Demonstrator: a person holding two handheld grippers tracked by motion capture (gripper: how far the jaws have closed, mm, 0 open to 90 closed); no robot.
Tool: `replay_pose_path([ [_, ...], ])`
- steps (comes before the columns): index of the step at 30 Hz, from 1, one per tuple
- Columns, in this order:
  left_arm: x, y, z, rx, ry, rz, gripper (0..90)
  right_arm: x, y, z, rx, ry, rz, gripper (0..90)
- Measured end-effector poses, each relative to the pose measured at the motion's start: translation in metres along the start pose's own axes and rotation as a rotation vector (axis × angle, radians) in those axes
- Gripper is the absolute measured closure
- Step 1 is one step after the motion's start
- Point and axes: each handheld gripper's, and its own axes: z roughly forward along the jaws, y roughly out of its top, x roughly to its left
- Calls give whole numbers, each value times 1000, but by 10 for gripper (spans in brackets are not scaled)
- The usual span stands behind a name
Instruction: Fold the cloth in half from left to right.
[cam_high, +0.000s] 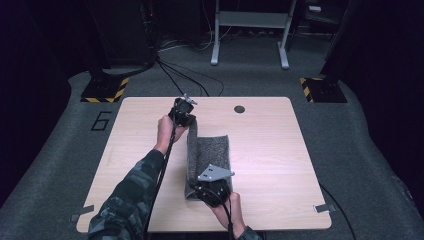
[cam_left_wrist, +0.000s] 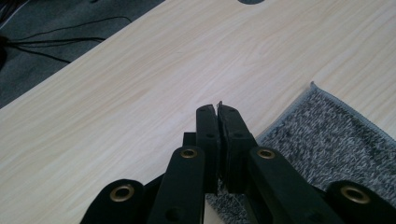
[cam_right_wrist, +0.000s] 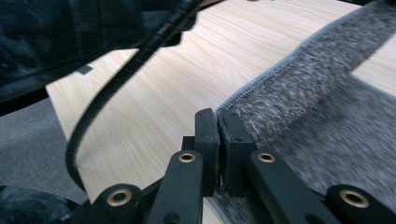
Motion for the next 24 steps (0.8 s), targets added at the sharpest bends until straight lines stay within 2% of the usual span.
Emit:
replay_pose_path([
  [3,-10,5,8,18,-7,31,873,-8,-12,-6,33,-23,12,872],
  [5,-14,6,12,23,-11,38,872,-11,-18,-10,48,-37,16,873],
  [15,-32,13,27,18,-25,54,871,-18,-30,-19,43,-74,35,872],
  [16,-33,14,28,22,-23,63,871,-19,-34,-20,54,-87,22,872],
  [24,-48,17,41,32,-34,78,868,-31,-52,-23,87,-116,58,872],
])
